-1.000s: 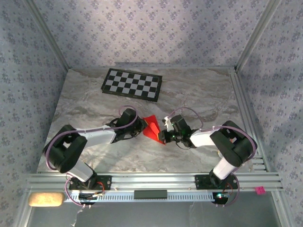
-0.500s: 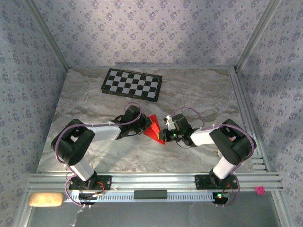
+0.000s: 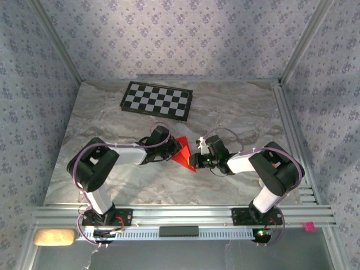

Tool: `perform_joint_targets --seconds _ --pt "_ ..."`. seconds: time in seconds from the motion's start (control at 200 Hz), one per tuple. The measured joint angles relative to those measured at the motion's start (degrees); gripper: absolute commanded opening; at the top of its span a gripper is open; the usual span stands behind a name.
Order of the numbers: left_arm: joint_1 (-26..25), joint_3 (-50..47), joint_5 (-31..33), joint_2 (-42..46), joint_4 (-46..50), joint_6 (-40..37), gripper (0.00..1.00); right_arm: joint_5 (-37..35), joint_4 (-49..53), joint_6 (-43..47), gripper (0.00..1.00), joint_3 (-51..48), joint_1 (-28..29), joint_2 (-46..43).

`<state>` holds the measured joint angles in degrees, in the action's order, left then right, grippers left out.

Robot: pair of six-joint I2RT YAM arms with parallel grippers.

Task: Fold a paper plane with a square sheet of paper (pick it up from the middle)
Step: Fourth fold the wing at the center of the table.

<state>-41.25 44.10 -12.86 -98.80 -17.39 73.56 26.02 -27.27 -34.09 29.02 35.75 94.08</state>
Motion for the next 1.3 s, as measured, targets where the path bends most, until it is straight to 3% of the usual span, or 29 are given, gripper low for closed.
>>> perform_joint_targets --seconds 0.66,0.91,1.304 --pt "0.0 1.6 -1.3 -2.6 -1.0 0.0 0.12 1.7 -0.5 -1.7 0.05 0.0 -1.0 0.5" --pt "0.0 1.9 -1.3 -2.7 -1.3 -0.2 0.13 2.2 -0.4 -2.8 0.0 0.0 -1.5 0.6" --pt "0.0 2.7 -1.7 -4.2 -1.9 -0.7 0.14 3.8 -1.5 -5.2 0.0 -0.2 -2.4 1.3"
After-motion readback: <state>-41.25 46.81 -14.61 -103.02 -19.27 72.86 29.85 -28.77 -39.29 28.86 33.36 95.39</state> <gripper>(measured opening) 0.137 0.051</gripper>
